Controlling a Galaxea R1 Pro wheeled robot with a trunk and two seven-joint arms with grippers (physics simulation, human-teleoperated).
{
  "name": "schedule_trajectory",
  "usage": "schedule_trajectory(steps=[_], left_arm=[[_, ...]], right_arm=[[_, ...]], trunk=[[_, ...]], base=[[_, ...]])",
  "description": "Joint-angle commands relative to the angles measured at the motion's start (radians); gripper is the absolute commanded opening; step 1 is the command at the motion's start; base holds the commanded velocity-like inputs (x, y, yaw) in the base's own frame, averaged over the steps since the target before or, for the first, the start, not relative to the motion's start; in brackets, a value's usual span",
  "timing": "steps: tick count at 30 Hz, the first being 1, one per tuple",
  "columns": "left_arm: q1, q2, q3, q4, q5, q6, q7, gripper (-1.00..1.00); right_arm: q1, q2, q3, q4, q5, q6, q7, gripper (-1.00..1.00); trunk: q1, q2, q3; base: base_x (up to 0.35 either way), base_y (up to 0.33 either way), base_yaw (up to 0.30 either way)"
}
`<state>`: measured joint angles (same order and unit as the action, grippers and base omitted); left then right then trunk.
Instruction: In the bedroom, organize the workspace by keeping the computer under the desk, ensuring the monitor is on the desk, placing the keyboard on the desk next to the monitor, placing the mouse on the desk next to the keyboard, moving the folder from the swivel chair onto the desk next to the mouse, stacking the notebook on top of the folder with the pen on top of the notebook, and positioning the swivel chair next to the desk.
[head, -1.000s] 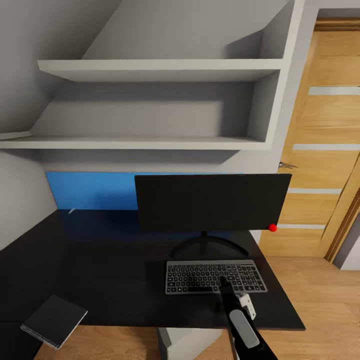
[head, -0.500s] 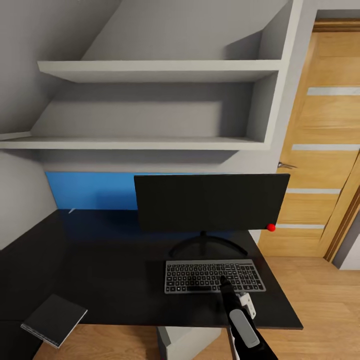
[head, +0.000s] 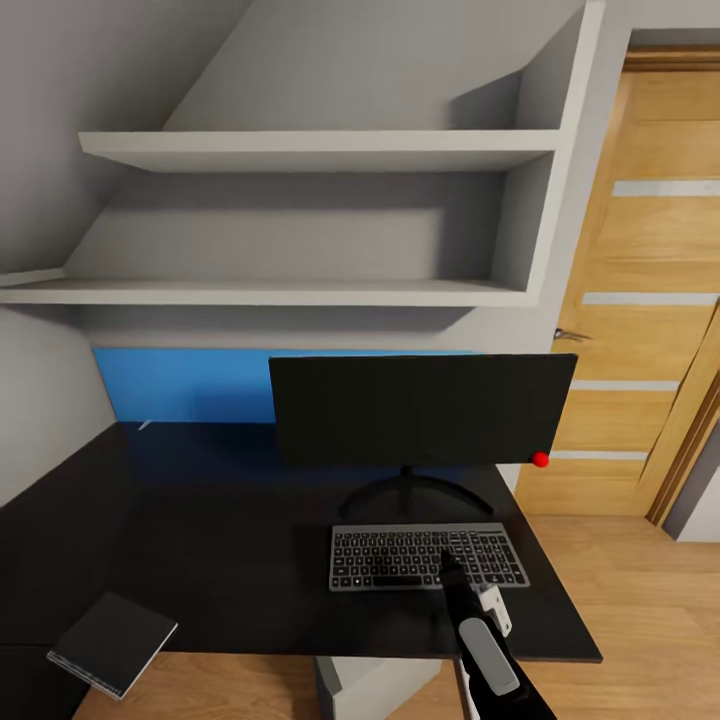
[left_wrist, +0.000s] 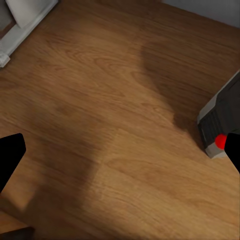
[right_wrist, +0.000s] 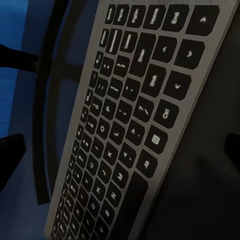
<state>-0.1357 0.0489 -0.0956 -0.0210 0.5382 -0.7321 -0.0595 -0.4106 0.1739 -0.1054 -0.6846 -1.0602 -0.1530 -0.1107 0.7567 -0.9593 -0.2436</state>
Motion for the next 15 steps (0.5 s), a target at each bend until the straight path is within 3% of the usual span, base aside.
schedule_trajectory(steps=[1,15], left_arm=[[-0.001,0.000,-0.007,0.001,0.011,-0.003,-0.006,1.00],[-0.001,0.000,-0.007,0.001,0.011,-0.003,-0.006,1.00]], right_arm=[[-0.001,0.001,0.000,-0.001,-0.011,-0.003,-0.001,1.00],[-0.001,0.001,0.002,-0.001,-0.011,-0.004,0.001,1.00]], trunk=[[-0.004,0.006,0.002],[-0.058,0.104,0.046]], base=[[0.000,0.000,0.000],[0.000,0.000,0.000]])
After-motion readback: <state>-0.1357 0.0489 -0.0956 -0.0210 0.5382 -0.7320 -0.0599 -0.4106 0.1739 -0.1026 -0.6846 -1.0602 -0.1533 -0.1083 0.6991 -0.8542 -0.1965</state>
